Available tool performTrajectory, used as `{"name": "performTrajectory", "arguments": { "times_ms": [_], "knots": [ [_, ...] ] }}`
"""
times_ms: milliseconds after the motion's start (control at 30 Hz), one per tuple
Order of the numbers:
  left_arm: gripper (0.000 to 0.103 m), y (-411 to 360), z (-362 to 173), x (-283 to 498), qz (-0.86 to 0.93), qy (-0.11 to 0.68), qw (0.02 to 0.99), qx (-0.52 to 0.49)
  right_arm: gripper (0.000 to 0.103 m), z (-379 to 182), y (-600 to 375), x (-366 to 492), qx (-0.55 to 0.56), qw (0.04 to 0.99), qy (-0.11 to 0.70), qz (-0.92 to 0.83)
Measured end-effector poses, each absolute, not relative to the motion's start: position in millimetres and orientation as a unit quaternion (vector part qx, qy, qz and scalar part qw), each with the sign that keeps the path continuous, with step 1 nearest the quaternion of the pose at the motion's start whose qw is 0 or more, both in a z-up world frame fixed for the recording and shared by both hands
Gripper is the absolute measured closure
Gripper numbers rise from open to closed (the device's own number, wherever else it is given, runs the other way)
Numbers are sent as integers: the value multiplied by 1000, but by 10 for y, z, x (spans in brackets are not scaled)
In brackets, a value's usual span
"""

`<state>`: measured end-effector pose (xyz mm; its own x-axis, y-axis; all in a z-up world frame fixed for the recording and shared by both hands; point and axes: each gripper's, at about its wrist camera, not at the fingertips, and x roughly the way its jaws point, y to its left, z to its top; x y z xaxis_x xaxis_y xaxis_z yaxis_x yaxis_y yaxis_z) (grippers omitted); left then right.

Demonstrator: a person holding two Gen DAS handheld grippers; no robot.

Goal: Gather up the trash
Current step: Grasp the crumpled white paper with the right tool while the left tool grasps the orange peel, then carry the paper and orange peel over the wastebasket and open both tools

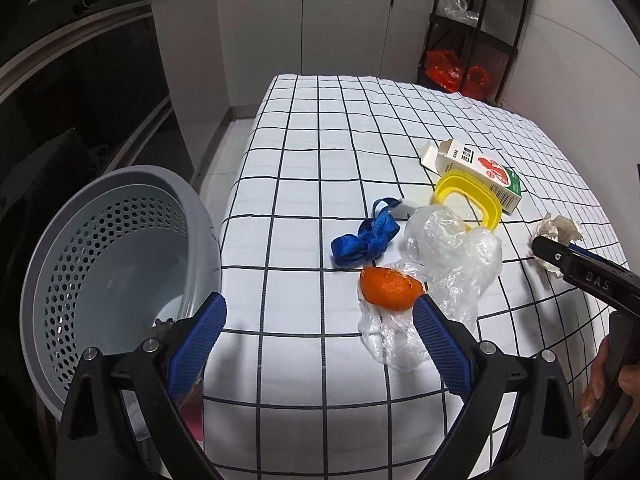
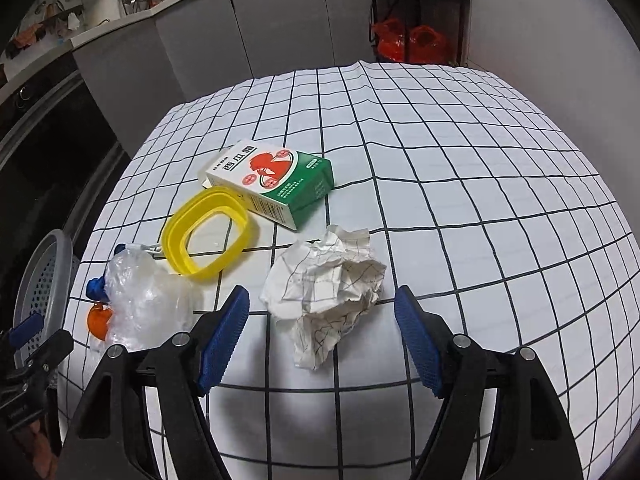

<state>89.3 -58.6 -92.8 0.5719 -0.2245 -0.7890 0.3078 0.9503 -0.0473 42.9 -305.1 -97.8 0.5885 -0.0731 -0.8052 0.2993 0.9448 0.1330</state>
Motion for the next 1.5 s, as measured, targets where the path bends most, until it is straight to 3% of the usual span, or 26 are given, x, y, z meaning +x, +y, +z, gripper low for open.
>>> {"name": "performTrajectory", "arguments": {
  "times_ms": [67, 133, 233, 700, 767, 833, 1067, 1200, 1500],
  "knots": [
    [11, -601, -934, 892, -152, 436, 886, 48, 34, -996, -3049, 455, 127, 881, 443, -107],
    [11, -624, -955, 895, -154, 438, 884, 49, 55, -1012, -3053, 475, 129, 879, 447, -103],
    [11, -643, -979, 890, -157, 441, 882, 49, 64, -1012, -3049, 490, 131, 879, 448, -96],
    [11, -759, -1037, 956, -147, 435, 887, 52, 66, -871, -2978, 394, 151, 885, 436, -67],
    [16, -782, -1046, 971, -149, 434, 887, 52, 66, -870, -2981, 398, 152, 884, 436, -66],
    [29, -817, -1081, 989, -154, 441, 882, 54, 66, -872, -2971, 389, 152, 884, 437, -65],
    [54, -828, -1091, 1005, -171, 443, 879, 48, 66, -879, -2956, 392, 152, 883, 439, -64],
    [83, -839, -1084, 1000, -187, 446, 874, 47, 66, -872, -2951, 392, 153, 884, 438, -64],
    [90, -767, -1016, 936, -196, 440, 876, 37, 66, -848, -2954, 369, 157, 884, 435, -63]
  ]
}}
